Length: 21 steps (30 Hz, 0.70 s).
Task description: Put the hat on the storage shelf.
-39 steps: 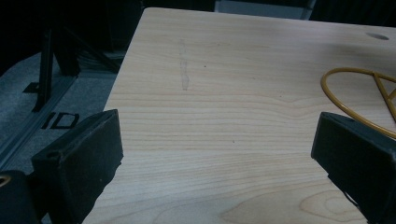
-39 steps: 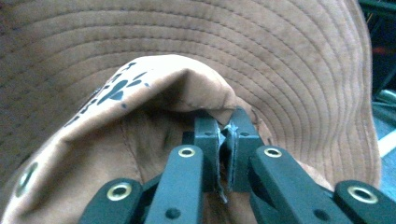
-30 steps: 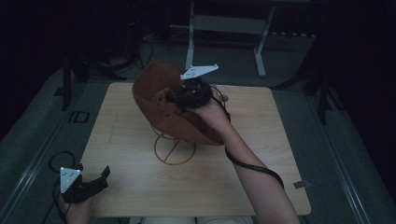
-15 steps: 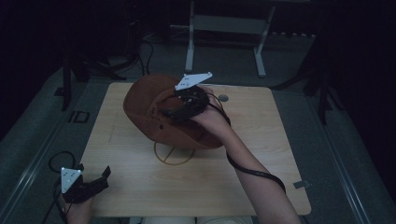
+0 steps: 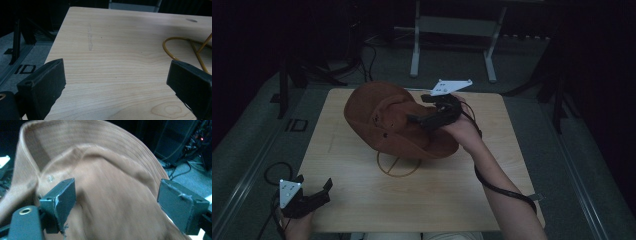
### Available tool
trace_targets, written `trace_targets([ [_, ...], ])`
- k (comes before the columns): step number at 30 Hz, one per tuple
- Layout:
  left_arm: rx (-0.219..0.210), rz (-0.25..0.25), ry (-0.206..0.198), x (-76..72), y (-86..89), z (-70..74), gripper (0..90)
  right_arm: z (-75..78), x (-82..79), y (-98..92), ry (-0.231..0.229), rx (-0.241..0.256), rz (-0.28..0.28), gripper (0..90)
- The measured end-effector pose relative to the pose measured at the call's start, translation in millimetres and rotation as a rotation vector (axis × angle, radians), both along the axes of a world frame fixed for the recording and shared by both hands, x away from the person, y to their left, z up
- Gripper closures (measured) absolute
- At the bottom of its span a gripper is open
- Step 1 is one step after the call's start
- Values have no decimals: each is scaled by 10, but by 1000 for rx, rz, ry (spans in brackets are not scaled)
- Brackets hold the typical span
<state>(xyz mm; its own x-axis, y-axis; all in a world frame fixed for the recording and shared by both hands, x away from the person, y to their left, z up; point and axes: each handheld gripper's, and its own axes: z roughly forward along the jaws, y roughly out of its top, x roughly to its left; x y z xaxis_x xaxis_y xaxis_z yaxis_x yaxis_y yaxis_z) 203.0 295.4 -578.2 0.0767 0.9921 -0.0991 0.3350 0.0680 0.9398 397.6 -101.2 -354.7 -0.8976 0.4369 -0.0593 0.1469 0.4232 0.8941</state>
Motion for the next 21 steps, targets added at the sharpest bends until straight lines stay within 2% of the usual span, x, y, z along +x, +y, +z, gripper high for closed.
trace_targets([
  [6,9,-7,6,9,-19,-10,26,-111,21,-352,11,-8,-65,151],
  [21,18,-32,-4,7,-85,3,26,-355,-16,-1185,44,24,-199,151],
])
